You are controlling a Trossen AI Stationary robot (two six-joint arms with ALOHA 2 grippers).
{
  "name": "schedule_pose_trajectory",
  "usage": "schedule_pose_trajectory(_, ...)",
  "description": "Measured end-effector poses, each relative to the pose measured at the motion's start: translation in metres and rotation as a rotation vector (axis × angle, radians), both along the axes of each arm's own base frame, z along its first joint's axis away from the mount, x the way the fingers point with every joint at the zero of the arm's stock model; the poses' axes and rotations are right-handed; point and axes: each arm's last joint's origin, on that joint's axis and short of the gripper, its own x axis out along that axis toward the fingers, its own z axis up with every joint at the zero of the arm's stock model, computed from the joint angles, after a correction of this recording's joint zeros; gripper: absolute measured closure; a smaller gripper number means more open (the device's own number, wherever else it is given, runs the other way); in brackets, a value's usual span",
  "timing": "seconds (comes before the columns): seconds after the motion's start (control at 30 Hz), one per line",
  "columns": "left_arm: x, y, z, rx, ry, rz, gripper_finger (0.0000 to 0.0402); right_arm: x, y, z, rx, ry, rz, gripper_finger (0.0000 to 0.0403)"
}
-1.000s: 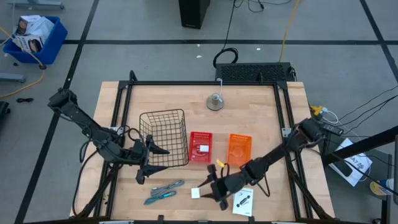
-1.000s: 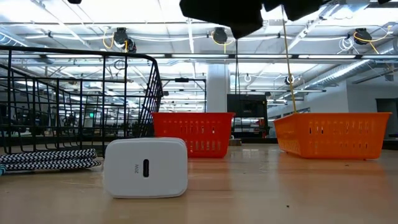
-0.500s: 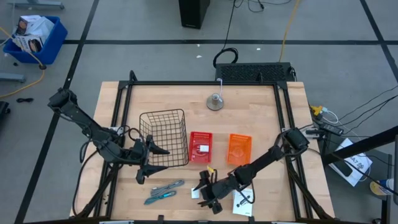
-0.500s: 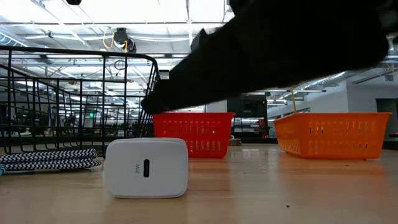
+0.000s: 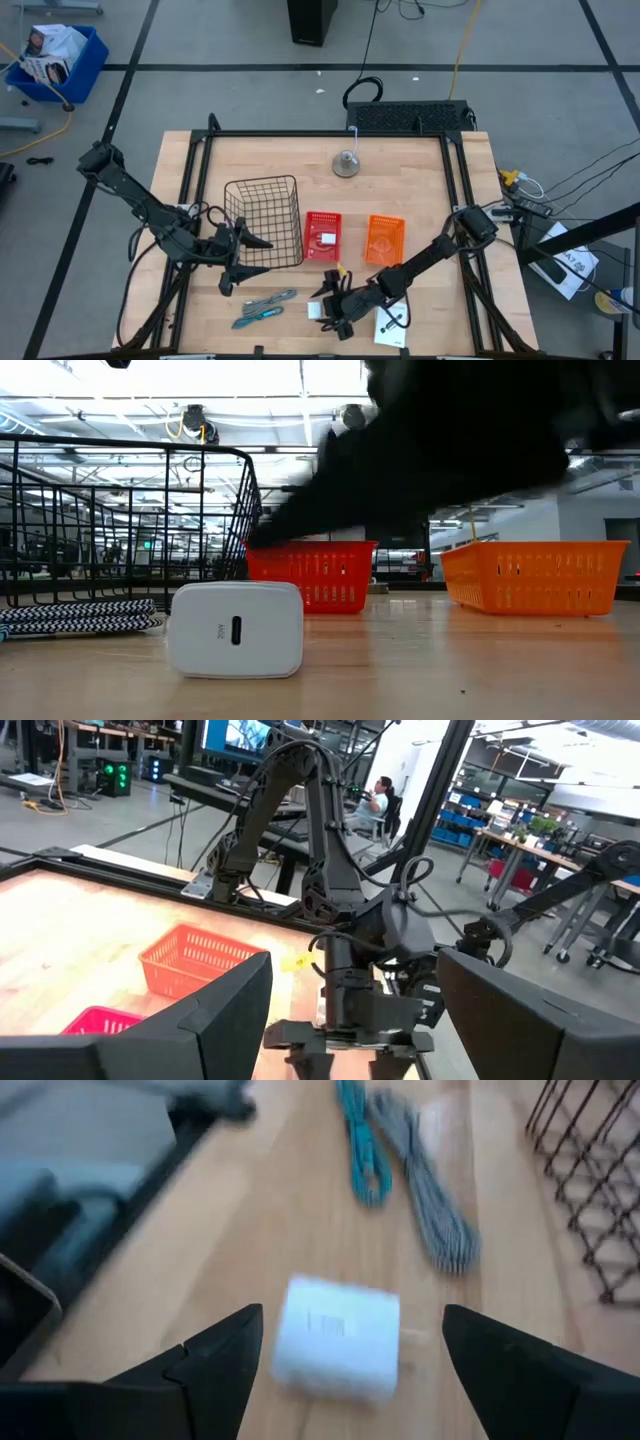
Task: Pick and place items into bin
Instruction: Put the blue charger cable into the black wire basket
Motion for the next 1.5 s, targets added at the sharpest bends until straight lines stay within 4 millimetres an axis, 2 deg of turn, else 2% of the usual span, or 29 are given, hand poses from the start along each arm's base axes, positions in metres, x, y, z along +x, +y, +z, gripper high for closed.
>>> schedule_pose_trajectory(0.13, 0.000, 0.000, 0.000, 0.000, 0.000, 0.000, 0.0110, 0.003, 0.004, 0.010, 0.061, -0.085, 0.002, 0.0103)
schedule_pose_trajectory(0.3, 0.000, 0.000, 0.000, 0.001, 0.000, 0.000, 0.0110, 0.002, 0.005, 0.010, 0.125, -0.070, -0.042, 0.0103)
schedule_pose_trajectory(0.43, 0.000, 0.000, 0.000, 0.001, 0.001, 0.000, 0.0110, 0.000, 0.002, 0.005, 0.046, -0.047, -0.119, 0.0089)
schedule_pose_trajectory(0.63, 0.000, 0.000, 0.000, 0.002, 0.001, 0.000, 0.0110, -0.004, 0.005, 0.002, 0.027, -0.024, -0.110, 0.0050)
schedule_pose_trajectory(1.0, 0.000, 0.000, 0.000, 0.003, 0.000, 0.000, 0.0110, -0.007, 0.008, 0.000, -0.003, -0.007, -0.090, 0.0050)
schedule_pose_trajectory(1.13, 0.000, 0.000, 0.000, 0.007, 0.000, 0.000, 0.0110, -0.006, 0.008, -0.006, -0.006, -0.002, -0.089, 0.0049)
schedule_pose_trajectory(1.3, 0.000, 0.000, 0.000, 0.007, 0.000, 0.001, 0.0110, -0.005, 0.009, -0.025, -0.013, 0.032, -0.068, 0.0049)
schedule_pose_trajectory(1.5, 0.000, 0.000, 0.000, 0.008, 0.001, 0.001, 0.0110, -0.003, 0.007, -0.025, -0.005, 0.029, -0.079, 0.0052)
